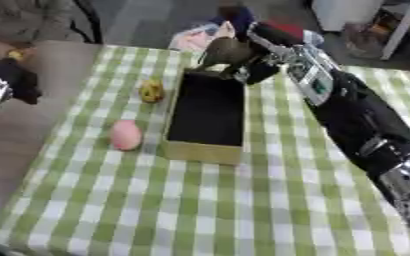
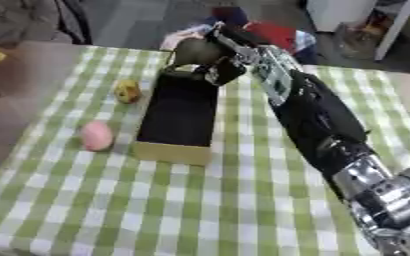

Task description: Pick up objects on the table and place them in the box.

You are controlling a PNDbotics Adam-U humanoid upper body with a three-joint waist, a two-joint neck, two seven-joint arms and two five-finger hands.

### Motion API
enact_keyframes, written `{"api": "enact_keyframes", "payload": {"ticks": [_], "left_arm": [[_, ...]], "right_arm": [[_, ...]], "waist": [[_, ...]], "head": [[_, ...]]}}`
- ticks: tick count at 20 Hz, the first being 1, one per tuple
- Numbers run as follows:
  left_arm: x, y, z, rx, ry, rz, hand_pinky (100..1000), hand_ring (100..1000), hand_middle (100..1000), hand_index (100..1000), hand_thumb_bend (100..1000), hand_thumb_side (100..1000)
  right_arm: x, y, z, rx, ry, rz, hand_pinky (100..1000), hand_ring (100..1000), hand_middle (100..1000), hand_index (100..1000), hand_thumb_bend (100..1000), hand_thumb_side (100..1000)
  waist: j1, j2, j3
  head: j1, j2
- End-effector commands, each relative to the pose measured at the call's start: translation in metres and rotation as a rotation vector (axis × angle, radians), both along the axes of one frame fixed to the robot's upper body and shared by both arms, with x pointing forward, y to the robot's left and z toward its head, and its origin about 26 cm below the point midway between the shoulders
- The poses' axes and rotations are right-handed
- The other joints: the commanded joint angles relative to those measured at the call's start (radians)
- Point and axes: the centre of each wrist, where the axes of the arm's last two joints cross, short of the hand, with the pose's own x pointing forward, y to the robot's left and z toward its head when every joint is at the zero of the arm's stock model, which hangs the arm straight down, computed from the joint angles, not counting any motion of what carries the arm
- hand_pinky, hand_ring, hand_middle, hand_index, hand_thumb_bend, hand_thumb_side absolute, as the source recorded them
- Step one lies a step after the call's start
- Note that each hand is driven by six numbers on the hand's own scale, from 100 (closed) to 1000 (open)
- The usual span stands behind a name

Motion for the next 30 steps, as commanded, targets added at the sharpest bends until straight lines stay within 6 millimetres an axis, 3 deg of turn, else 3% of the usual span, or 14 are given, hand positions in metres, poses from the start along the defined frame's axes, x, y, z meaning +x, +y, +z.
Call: {"api": "enact_keyframes", "payload": {"ticks": [1,8,12,14,15,18,21,23,25,30], "left_arm": [[-0.002,-0.004,0.015,0.002,-0.046,-0.027,584,572,536,624,278,796],[-0.002,-0.009,0.018,-0.003,-0.057,-0.046,583,572,536,624,279,798],[-0.002,-0.010,0.018,-0.005,-0.057,-0.049,583,572,536,624,280,799],[-0.002,-0.010,0.018,-0.007,-0.055,-0.050,583,572,536,624,279,799],[-0.002,-0.010,0.018,-0.007,-0.054,-0.051,583,572,536,624,279,800],[-0.002,-0.010,0.017,-0.006,-0.053,-0.052,583,572,536,625,279,801],[-0.002,-0.010,0.017,-0.002,-0.050,-0.052,583,572,536,625,278,802],[-0.002,-0.010,0.016,0.001,-0.047,-0.050,583,572,536,626,278,802],[-0.002,-0.008,0.014,0.004,-0.041,-0.044,583,572,536,626,279,803],[-0.002,0.001,0.008,0.020,-0.022,-0.010,583,572,536,625,279,803]], "right_arm": [[0.004,0.001,0.015,-0.012,-0.050,-0.023,385,415,291,495,242,100],[0.007,-0.006,-0.002,-0.040,-0.054,-0.138,406,440,339,538,312,155],[0.008,-0.007,-0.012,-0.077,-0.067,-0.204,433,461,409,622,426,160],[0.008,-0.006,-0.016,-0.091,-0.076,-0.228,446,472,436,670,425,169],[0.008,-0.006,-0.018,-0.096,-0.082,-0.240,462,485,463,698,432,234],[0.008,-0.005,-0.021,-0.110,-0.101,-0.262,500,536,517,757,444,317],[0.007,-0.003,-0.022,-0.117,-0.122,-0.256,654,717,656,863,486,476],[0.007,-0.003,-0.020,-0.121,-0.129,-0.238,739,803,751,905,519,567],[0.006,-0.004,-0.016,-0.124,-0.137,-0.204,802,860,809,927,553,600],[-0.002,-0.010,0.017,-0.057,-0.192,-0.081,824,888,829,941,587,589]], "waist": [[0.005,-0.010,0.008],[0.003,0.007,0.037],[0.006,0.013,0.044],[0.009,0.015,0.045],[0.010,0.016,0.045],[0.013,0.017,0.043],[0.016,0.017,0.037],[0.016,0.015,0.032],[0.016,0.011,0.021],[0.020,-0.005,-0.029]], "head": [[-0.023,-0.023],[-0.053,-0.041],[-0.062,-0.041],[-0.066,-0.041],[-0.067,-0.040],[-0.070,-0.040],[-0.072,-0.040],[-0.071,-0.039],[-0.067,-0.036],[-0.043,-0.021]]}}
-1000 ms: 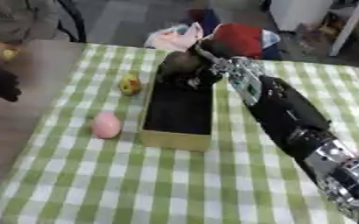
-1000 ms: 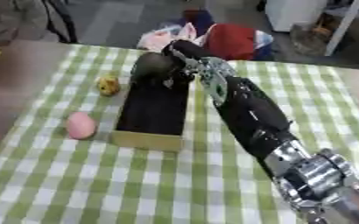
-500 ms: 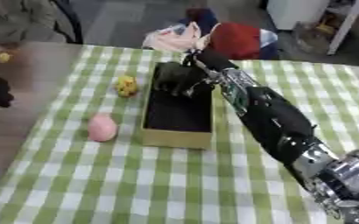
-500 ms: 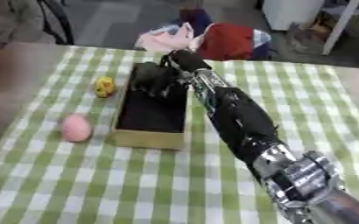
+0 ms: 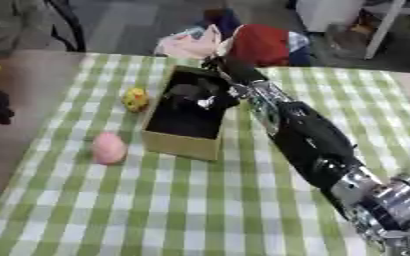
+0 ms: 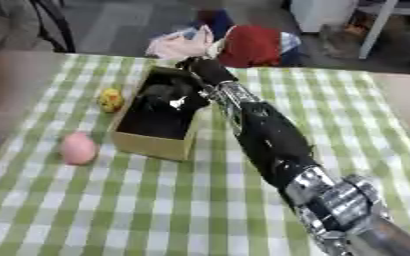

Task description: Pick up objects on the table and place them in the box.

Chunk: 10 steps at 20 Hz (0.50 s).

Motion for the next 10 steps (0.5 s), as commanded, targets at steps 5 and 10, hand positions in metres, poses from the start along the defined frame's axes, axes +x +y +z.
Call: {"api": "enact_keyframes", "payload": {"ticks": [5,10], "left_arm": [[-0.001,0.024,0.000,0.064,-0.005,0.085,584,575,539,625,291,798],[0.003,0.040,-0.003,0.123,-0.003,0.149,590,592,555,636,332,766]], "right_arm": [[-0.027,-0.018,0.079,0.213,-0.157,0.204,757,828,760,926,565,390],[-0.080,-0.025,0.109,0.448,-0.151,0.348,737,811,731,922,394,279]], "waist": [[0.009,-0.042,-0.070],[0.017,-0.058,-0.130]], "head": [[0.051,0.029],[0.092,0.043]]}}
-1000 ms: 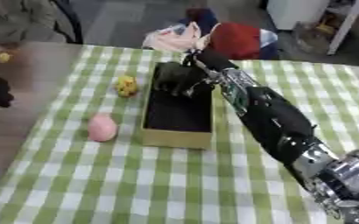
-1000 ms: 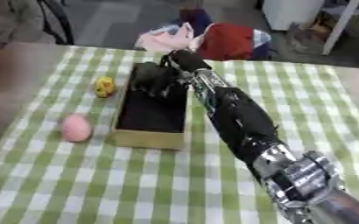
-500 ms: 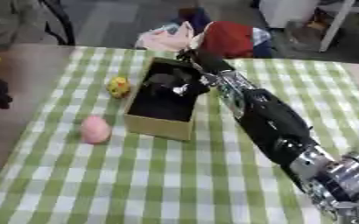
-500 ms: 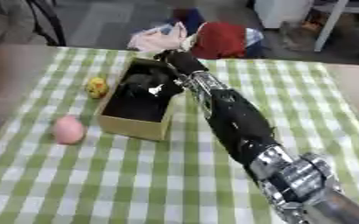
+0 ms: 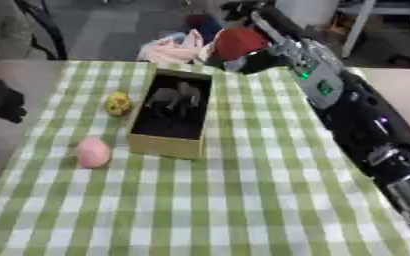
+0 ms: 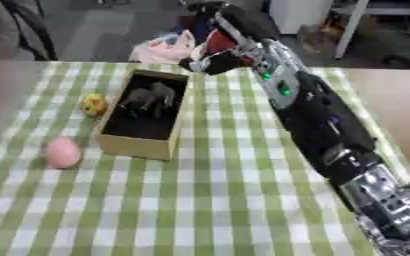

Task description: Pick up objects on the table and place them in the box.

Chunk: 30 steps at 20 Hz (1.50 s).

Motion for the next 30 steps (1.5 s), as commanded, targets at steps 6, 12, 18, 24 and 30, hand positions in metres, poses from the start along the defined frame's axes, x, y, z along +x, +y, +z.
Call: {"api": "enact_keyframes", "payload": {"ticks": [6,12,18,24,30], "left_arm": [[0.011,0.033,0.012,0.218,-0.033,0.053,637,643,605,685,391,583],[0.025,0.052,0.028,0.501,-0.042,0.031,686,695,667,743,368,309],[0.042,0.060,0.025,0.718,0.026,0.012,695,705,690,774,412,293],[0.054,0.059,0.013,0.852,0.094,-0.015,692,699,697,783,441,291],[0.065,0.058,-0.005,0.963,0.156,-0.021,686,683,685,780,467,290]], "right_arm": [[-0.090,-0.013,0.042,0.192,-0.009,0.166,734,805,719,921,342,267],[-0.120,-0.017,0.031,0.235,0.026,0.199,731,801,708,926,291,281],[-0.134,-0.020,0.023,0.296,0.041,0.209,726,796,697,926,271,278],[-0.140,-0.026,0.014,0.354,0.055,0.186,721,792,686,928,243,288],[-0.141,-0.036,0.005,0.410,0.068,0.136,718,788,679,929,227,295]], "waist": [[0.016,-0.032,-0.070],[0.021,-0.033,-0.123],[0.029,-0.033,-0.163],[0.034,-0.031,-0.186],[0.037,-0.031,-0.197]], "head": [[0.058,0.012],[0.093,0.019],[0.116,0.031],[0.120,0.043],[0.123,0.047]]}}
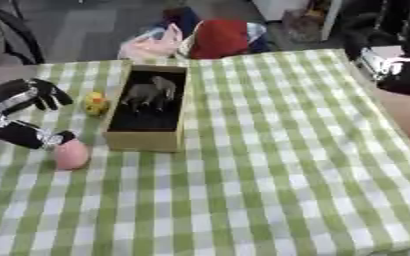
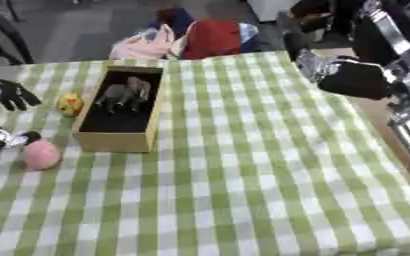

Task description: Pick up objects on the table and place them in the box.

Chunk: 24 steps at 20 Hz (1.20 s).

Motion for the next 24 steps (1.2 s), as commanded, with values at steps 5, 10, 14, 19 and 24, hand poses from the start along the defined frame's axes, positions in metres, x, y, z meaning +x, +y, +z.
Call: {"api": "enact_keyframes", "payload": {"ticks": [5,10,14,19,24], "left_arm": [[0.010,0.004,-0.005,0.115,0.049,-0.001,678,656,675,773,483,311],[0.014,0.005,-0.016,0.170,0.110,-0.015,652,621,639,745,469,275],[0.016,0.007,-0.023,0.193,0.122,-0.005,603,555,566,675,365,198],[0.018,0.007,-0.026,0.182,0.070,0.016,521,382,380,465,265,123],[0.015,-0.002,-0.001,0.101,-0.029,-0.010,502,342,330,414,251,145]], "right_arm": [[-0.003,-0.009,0.005,0.038,-0.017,-0.038,717,788,676,929,213,303],[-0.002,-0.011,0.002,0.052,-0.006,-0.046,716,787,674,928,197,303],[-0.002,-0.011,0.000,0.057,0.002,-0.048,715,786,672,928,195,315],[-0.001,-0.012,-0.002,0.061,0.009,-0.054,714,786,671,928,185,322],[0.000,-0.013,-0.005,0.063,0.016,-0.060,714,785,670,927,174,329]], "waist": [[0.000,-0.014,-0.004],[-0.001,-0.016,-0.006],[-0.001,-0.016,-0.006],[-0.001,-0.016,-0.008],[-0.001,-0.016,-0.006]], "head": [[0.007,0.007],[0.010,0.011],[0.010,0.012],[0.008,0.013],[0.006,0.015]]}}
